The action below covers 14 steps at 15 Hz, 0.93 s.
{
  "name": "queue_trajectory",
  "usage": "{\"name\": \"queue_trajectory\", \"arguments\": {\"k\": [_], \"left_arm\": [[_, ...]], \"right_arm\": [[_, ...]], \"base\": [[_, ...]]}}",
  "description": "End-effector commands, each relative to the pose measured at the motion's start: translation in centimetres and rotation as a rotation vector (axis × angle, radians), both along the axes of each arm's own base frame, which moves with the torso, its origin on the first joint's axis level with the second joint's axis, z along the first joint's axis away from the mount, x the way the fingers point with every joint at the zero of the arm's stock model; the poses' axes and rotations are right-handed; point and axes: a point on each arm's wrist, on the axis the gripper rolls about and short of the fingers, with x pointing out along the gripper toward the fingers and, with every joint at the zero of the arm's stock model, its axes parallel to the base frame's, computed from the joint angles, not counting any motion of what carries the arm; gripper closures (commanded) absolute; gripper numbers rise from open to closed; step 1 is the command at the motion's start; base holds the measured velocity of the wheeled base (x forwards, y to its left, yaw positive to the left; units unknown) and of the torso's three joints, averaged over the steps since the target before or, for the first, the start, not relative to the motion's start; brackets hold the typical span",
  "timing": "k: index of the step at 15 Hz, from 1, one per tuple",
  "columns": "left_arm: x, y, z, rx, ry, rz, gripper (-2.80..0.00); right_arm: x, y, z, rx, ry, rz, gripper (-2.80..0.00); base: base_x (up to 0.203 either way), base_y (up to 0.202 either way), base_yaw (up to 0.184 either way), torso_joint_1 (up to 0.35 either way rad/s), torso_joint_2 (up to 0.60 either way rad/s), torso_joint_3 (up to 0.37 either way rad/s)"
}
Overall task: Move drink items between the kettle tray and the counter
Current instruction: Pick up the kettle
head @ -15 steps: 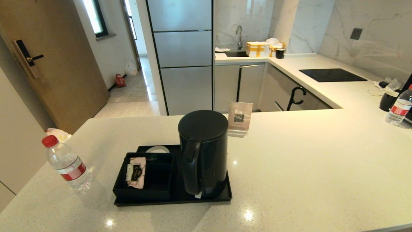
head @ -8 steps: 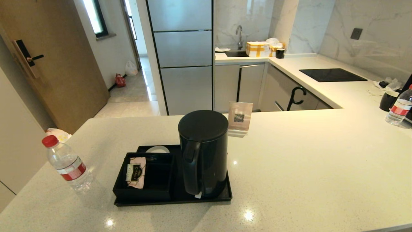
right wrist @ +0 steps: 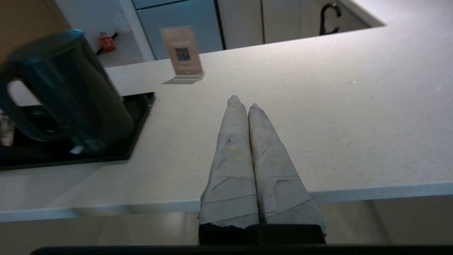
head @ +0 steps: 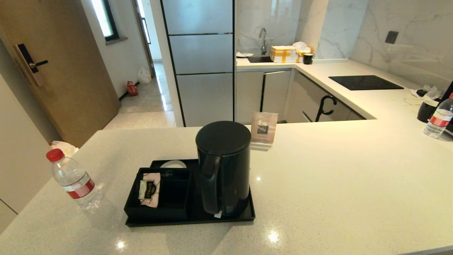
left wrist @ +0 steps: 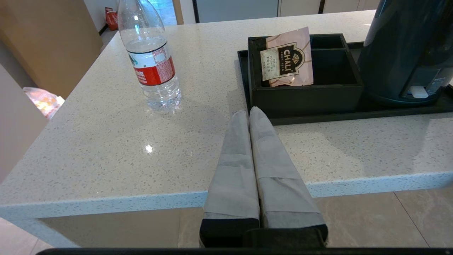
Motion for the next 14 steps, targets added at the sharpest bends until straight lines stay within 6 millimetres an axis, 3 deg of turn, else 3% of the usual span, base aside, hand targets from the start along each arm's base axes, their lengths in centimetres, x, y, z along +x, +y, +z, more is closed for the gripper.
{"name": "queue_trajectory", "arguments": {"k": [1, 3, 5, 8, 14], "left_arm": [[0.0, 0.0, 0.0, 0.001, 0.0, 0.0, 0.0], [0.0, 0.0, 0.0, 0.001, -0.003, 0.0, 0.0], [0.0, 0.0, 0.0, 0.001, 0.0, 0.0, 0.0], [0.0, 0.0, 0.0, 0.001, 0.0, 0.0, 0.0], [0.0, 0.0, 0.0, 0.0, -0.002, 0.0, 0.0]], "right_arm": [[-0.1, 0.1, 3.6, 0.076, 0.175, 0.034, 0.0], [-0.6, 0.5, 3.9, 0.1, 0.352, 0.217, 0.0], [0.5, 0.9, 3.8, 0.036, 0.424, 0.429, 0.0], [2.5, 1.1, 3.6, 0.014, 0.499, 0.564, 0.0], [12.6, 1.8, 2.5, 0.053, 0.674, 0.828, 0.0]], "base": [[0.0, 0.0, 0.0, 0.0, 0.0, 0.0], [0.0, 0.0, 0.0, 0.0, 0.0, 0.0], [0.0, 0.0, 0.0, 0.0, 0.0, 0.0], [0.0, 0.0, 0.0, 0.0, 0.0, 0.0], [0.0, 0.0, 0.0, 0.0, 0.0, 0.0]]}}
